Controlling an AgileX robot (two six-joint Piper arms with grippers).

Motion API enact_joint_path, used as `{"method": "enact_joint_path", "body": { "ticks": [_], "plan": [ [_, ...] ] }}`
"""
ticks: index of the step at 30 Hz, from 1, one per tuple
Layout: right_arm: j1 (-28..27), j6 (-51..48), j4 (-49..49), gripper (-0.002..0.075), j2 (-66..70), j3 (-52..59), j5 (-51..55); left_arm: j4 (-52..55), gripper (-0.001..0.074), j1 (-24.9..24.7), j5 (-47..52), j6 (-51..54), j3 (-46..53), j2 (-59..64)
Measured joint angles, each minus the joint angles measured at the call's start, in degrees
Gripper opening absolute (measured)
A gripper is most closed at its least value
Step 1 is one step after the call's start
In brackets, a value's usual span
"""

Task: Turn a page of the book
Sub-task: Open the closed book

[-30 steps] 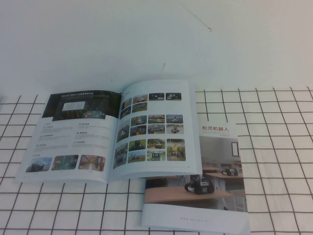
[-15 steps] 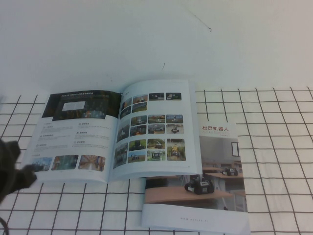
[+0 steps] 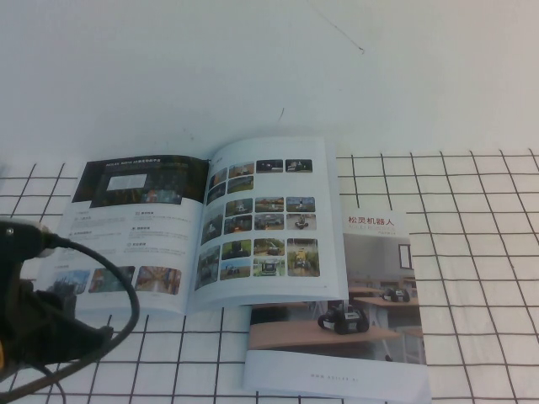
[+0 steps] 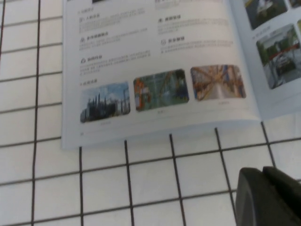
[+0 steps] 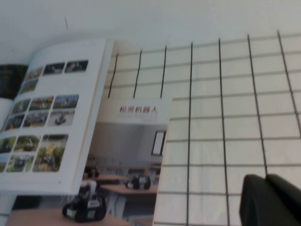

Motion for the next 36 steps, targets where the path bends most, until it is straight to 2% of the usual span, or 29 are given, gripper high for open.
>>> {"method": "enact_joint_path", "body": {
  "ticks": [3,10,18,22,25,29,32,36],
  "plan": [
    [0.0,-3.0,3.3,0.0001,4.8,-0.1,2.0,0.5,-0.0002,0.0,-3.5,-0.6,0.0,0.0],
    [0.0,-19.2,15.8,0.0001,15.1,-4.9,8.1,-2.5,-0.0002,0.0,-7.9,-4.3,-0.1,0.4],
    [0.0,-39.8,40.4,0.0001,20.5,-6.5,14.9,-5.6,-0.0002,0.0,-14.2,-6.2,-0.2,5.1],
    [2.6,-49.9,49.8,0.0003,23.1,-6.5,15.0,-4.8,-0.0002,2.4,-17.3,-5.7,-4.0,11.5],
    [5.7,-54.5,55.3,0.0018,25.9,-7.1,12.5,-4.8,-0.0002,4.5,-16.9,-2.5,-9.3,17.6],
    [8.3,-57.3,56.7,0.0053,31.5,-10.4,10.6,-8.2,-0.0002,6.4,-15.4,4.1,-15.0,23.2],
    [8.5,-57.8,56.8,0.0090,36.4,-14.0,9.8,-12.2,-0.0002,6.7,-15.2,11.2,-18.5,26.4],
    [8.5,-57.9,56.5,0.0174,43.2,-20.3,9.4,-21.5,-0.0002,6.7,-13.8,25.8,-21.6,29.9]
  ]
}}
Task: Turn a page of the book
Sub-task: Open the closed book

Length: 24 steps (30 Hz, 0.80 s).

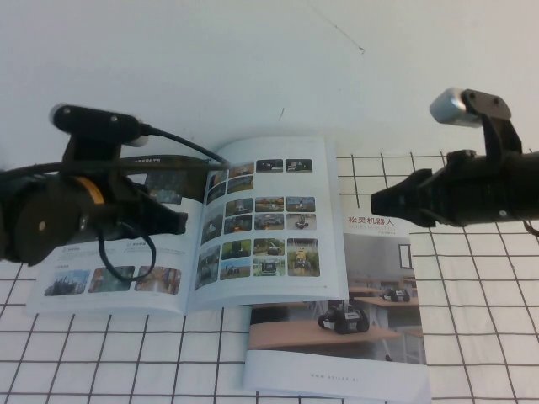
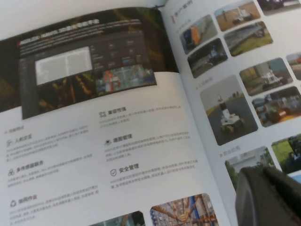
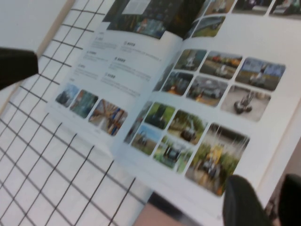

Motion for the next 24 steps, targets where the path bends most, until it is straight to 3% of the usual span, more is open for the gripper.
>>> {"method": "enact_joint_path", "body": {
  "ticks": [4,7,9,16,24],
  "plan": [
    [0.0,0.0,-1.5,0.0259,6.5,-6.8,1.4,-15.7,-0.0002,0.0,6.2,23.2,-4.0,3.2],
    [0.0,0.0,-2.8,0.0284,9.9,-10.8,2.6,-28.4,-0.0002,0.2,15.2,40.3,-9.0,6.4],
    [0.0,0.0,-3.3,0.0291,11.3,-12.6,2.8,-34.2,-0.0002,0.9,20.8,46.4,-12.1,9.3],
    [0.0,0.0,-4.5,0.0300,13.2,-14.8,3.2,-46.9,-0.0002,4.9,26.2,51.5,-18.3,17.1],
    [0.0,0.0,-4.6,0.0309,16.5,-14.8,4.3,-42.5,-0.0002,5.6,25.4,52.3,-18.4,20.9]
  ]
}}
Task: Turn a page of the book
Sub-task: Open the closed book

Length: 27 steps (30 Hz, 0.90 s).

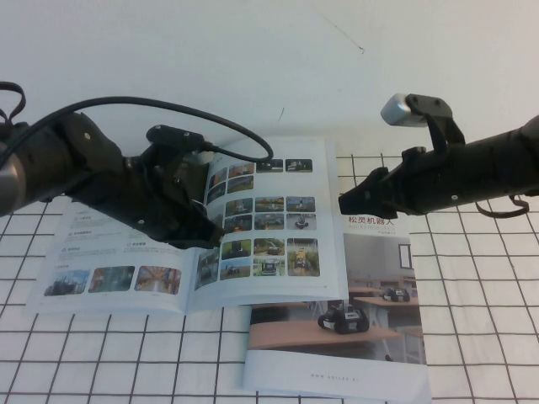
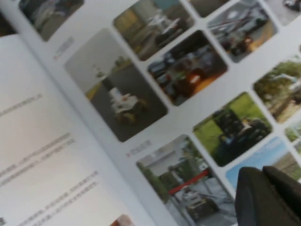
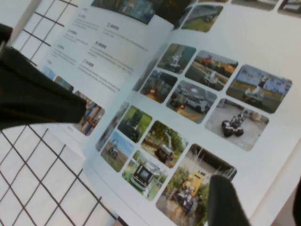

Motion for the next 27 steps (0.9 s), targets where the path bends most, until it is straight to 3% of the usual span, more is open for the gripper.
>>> {"method": "enact_joint_path", "body": {
  "ticks": [9,15,27],
  "plan": [
    [1.9,-0.1,0.6,0.0410,3.7,-1.2,0.1,1.8,-0.0002,5.7,-1.4,-6.1,-0.1,2.2],
    [2.8,-0.1,3.3,0.0417,6.7,-3.1,-0.1,1.0,-0.0002,8.5,2.4,-6.3,-0.3,5.0],
    [2.8,-0.1,3.5,0.0419,10.9,-3.9,-1.8,0.2,-0.0002,8.7,3.1,-6.4,-0.4,7.3]
  ]
}}
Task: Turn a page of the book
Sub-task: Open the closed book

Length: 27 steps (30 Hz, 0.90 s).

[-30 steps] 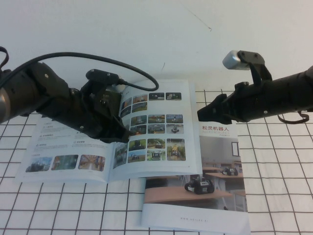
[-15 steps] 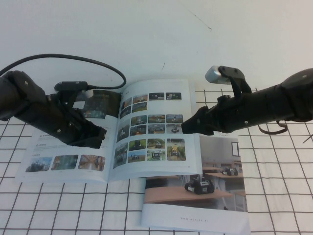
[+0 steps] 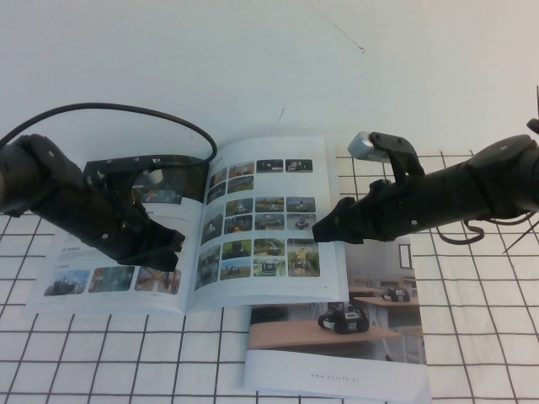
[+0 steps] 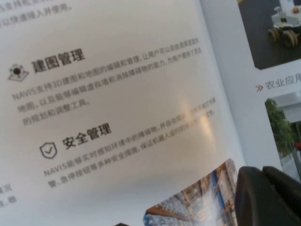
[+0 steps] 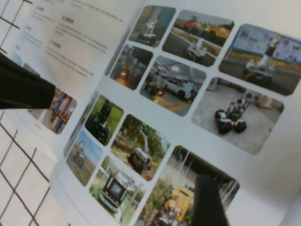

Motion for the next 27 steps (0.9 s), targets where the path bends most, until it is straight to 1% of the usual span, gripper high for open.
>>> {"method": "enact_joint_path", "body": {
  "ticks": [15,23,27],
  "plan": [
    [0.0,0.0,3.9,0.0419,2.0,0.0,1.2,-1.7,-0.0002,0.0,0.0,1.2,0.0,0.6],
    [0.0,-1.3,9.0,0.0419,2.0,-2.6,7.3,-1.7,-0.0002,0.0,0.0,1.5,0.0,0.6],
    [0.0,-1.3,9.7,0.0419,2.0,-4.7,9.4,-1.7,-0.0002,0.0,0.0,1.5,0.0,0.6]
  ]
}}
